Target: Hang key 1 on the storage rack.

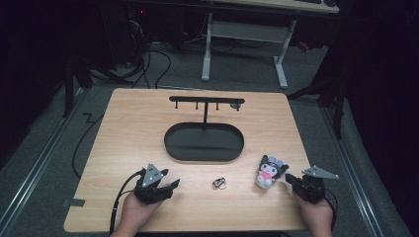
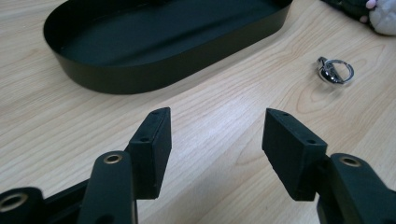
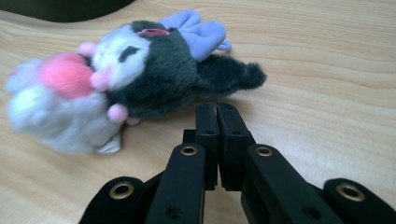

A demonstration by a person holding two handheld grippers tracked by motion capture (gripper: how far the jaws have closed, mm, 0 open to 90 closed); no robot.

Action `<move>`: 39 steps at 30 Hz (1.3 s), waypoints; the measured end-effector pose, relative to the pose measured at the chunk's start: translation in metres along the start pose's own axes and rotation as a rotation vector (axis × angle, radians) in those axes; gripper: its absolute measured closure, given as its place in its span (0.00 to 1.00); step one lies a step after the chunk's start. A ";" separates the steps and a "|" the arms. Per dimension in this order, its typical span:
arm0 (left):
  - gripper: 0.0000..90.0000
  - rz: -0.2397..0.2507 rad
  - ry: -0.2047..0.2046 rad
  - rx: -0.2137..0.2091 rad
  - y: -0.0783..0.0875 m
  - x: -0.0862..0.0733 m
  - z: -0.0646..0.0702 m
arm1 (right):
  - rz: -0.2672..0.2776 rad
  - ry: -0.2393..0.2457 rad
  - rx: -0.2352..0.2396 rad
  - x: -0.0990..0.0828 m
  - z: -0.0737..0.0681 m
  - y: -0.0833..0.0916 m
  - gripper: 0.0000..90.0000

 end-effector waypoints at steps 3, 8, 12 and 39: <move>0.48 0.004 0.007 0.016 0.007 -0.003 0.000 | -0.008 0.005 0.012 0.004 0.000 -0.010 0.98; 0.47 0.006 0.009 0.043 0.021 -0.009 -0.002 | -0.007 0.043 0.021 0.014 -0.006 -0.025 0.97; 0.47 0.006 0.023 0.069 0.031 -0.014 -0.007 | -0.012 0.044 0.052 0.021 -0.012 -0.040 0.96; 0.41 0.019 0.019 0.095 0.040 -0.004 -0.017 | 0.031 0.070 0.012 0.022 -0.018 -0.026 0.75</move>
Point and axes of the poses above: each handheld gripper's, and its own axes: y roughly backward along the jaws, x roughly out of its top, z roughly to its right, the point moved 2 cm from there along -y, roughly forward along the jaws, and after that the axes turned 9 degrees about z, right-handed, at the moved point
